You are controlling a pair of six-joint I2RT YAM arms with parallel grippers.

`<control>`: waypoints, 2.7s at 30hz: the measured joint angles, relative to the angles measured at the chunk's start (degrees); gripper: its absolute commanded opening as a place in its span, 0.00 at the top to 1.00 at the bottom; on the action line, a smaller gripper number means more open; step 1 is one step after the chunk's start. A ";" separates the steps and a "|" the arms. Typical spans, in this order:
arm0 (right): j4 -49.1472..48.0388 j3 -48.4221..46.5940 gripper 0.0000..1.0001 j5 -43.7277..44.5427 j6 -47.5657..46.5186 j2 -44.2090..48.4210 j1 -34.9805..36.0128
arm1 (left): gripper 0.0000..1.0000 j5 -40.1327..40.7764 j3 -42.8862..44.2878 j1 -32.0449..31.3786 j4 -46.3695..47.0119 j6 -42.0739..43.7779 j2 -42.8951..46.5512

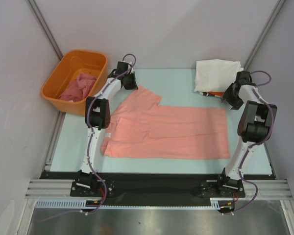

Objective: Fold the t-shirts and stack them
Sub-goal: Fold the tshirt

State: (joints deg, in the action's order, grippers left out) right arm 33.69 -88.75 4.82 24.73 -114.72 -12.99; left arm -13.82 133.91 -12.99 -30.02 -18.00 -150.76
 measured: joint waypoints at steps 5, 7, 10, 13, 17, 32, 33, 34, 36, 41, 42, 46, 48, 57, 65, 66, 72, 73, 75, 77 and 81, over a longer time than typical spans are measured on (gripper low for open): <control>-0.20 -1.70 0.38 1.70 -0.61 -4.63 0.37 | 1.00 -0.17 0.00 0.04 0.00 -0.37 -0.02; -0.17 -1.73 0.42 2.27 -0.63 -5.86 0.74 | 1.00 -0.17 0.00 0.07 0.00 -0.50 -0.02; -0.50 -1.81 0.48 3.08 -0.76 -6.58 1.73 | 1.00 -0.28 0.00 0.11 0.00 -0.57 -0.02; -1.05 -1.62 0.55 3.72 -0.76 -6.62 2.67 | 1.00 -0.44 0.00 0.15 0.00 -0.61 -0.04; -1.73 -1.18 0.79 4.11 -1.07 -6.62 3.30 | 1.00 -0.63 0.02 0.26 0.02 -1.03 -0.11; 0.50 0.83 1.00 4.33 -0.42 -2.54 6.51 | 1.00 -5.27 -10.40 1.25 2.03 -2.56 6.23; 0.92 1.01 1.00 4.33 -0.42 -1.33 6.95 | 1.00 -5.53 -11.72 1.22 1.75 -2.54 7.56; 1.03 1.46 1.00 4.24 -0.42 0.31 7.45 | 1.00 -5.79 -13.03 1.22 1.57 -2.51 9.03; 1.51 2.47 1.00 4.09 -0.42 3.63 8.13 | 1.00 -6.03 -15.06 1.22 1.14 -2.45 12.09; 1.11 7.58 1.00 3.52 -0.46 12.55 8.50 | 0.99 -6.03 -20.79 0.98 0.98 -1.84 20.50; 1.25 8.98 1.00 3.50 -0.50 13.97 8.50 | 1.00 -5.99 -22.45 0.90 0.85 -1.57 22.40; 1.25 14.16 1.00 3.52 -0.90 17.55 8.20 | 1.00 -4.70 -32.09 0.20 1.70 -1.18 30.71; 1.18 16.96 1.00 3.37 -1.09 19.08 7.63 | 1.00 -3.76 -38.25 -0.31 2.21 -1.07 35.39; 1.05 24.13 1.00 2.47 -1.31 25.09 1.29 | 1.00 1.22 -62.36 -1.27 5.20 -1.22 54.82; 0.48 25.77 1.00 2.38 -1.31 25.88 1.38 | 1.00 5.11 -73.33 -1.49 5.42 -3.02 67.41; 0.46 25.97 1.00 2.38 -1.31 25.90 1.38 | 1.00 5.40 -74.44 -1.51 5.53 -3.50 68.50; 0.26 27.50 1.00 2.43 -1.33 26.01 1.36 | 1.00 5.68 -80.21 -1.57 3.45 -7.41 74.86; 0.26 27.61 1.00 2.43 -1.33 26.05 1.36 | 1.00 5.64 -80.39 -1.60 2.73 -7.96 75.65; 0.28 27.80 1.00 2.43 -1.33 26.16 1.33 | 1.00 5.20 -80.43 -1.60 1.84 -9.03 77.00; 0.28 27.82 1.00 2.43 -1.36 26.34 1.33 | 1.00 4.70 -80.39 -1.62 0.83 -9.92 78.53; 0.28 27.82 1.00 2.43 -1.40 26.97 1.14 | 1.00 4.37 -79.28 -1.62 -2.25 -11.10 80.74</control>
State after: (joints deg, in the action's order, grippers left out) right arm 33.98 -60.93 7.25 23.33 -87.74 -11.86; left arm -9.45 54.63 -14.61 -32.27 -29.10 -70.02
